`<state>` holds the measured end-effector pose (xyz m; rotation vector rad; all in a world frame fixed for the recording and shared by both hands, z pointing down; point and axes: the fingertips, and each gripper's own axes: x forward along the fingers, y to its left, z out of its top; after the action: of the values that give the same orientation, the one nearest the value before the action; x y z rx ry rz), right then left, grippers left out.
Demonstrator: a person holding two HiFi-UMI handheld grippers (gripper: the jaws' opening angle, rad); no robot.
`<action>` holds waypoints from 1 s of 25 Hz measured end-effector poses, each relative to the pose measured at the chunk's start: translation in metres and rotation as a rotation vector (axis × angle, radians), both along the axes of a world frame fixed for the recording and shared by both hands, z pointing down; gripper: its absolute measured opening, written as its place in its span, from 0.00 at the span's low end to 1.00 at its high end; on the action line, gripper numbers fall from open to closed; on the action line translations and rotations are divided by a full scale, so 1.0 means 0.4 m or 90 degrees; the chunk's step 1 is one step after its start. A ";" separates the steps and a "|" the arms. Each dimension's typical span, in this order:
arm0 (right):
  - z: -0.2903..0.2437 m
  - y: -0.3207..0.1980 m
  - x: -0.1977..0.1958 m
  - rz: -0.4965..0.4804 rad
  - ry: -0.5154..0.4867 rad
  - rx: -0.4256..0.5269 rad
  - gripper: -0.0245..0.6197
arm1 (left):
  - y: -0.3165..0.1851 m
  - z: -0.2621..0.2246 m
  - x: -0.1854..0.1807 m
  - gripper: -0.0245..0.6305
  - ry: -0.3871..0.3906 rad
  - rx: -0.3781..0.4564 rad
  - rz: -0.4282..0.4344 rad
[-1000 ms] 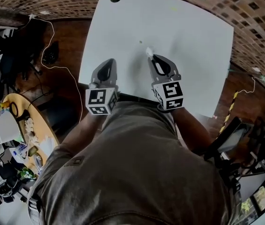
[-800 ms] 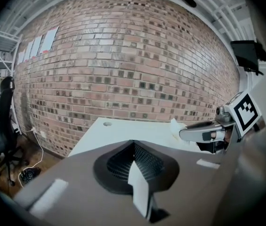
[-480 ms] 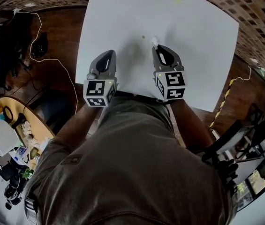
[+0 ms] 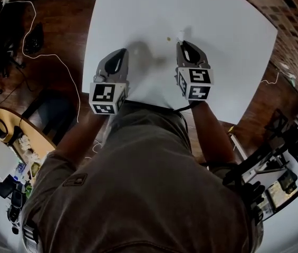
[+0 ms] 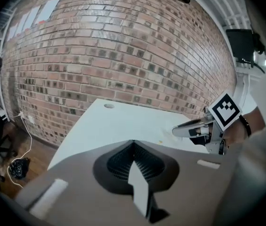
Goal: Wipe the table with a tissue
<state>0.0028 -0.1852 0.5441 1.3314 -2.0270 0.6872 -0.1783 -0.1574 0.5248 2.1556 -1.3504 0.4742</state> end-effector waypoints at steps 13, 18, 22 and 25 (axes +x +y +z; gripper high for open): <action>0.073 -0.003 -0.009 0.001 0.047 -0.075 0.13 | -0.049 0.034 -0.028 0.04 0.019 -0.012 -0.001; 0.076 -0.001 -0.038 -0.018 0.054 -0.085 0.13 | -0.064 0.026 -0.048 0.04 0.020 -0.007 -0.008; 0.078 0.000 -0.064 -0.033 0.052 -0.093 0.13 | -0.067 0.030 -0.067 0.04 0.025 -0.011 -0.019; 0.081 0.004 -0.095 -0.050 0.048 -0.099 0.13 | -0.071 0.026 -0.079 0.04 0.024 -0.008 -0.025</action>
<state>-0.0353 -0.1835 0.5763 1.1652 -1.9144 0.7324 -0.2100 -0.1858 0.5350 2.1133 -1.3627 0.4227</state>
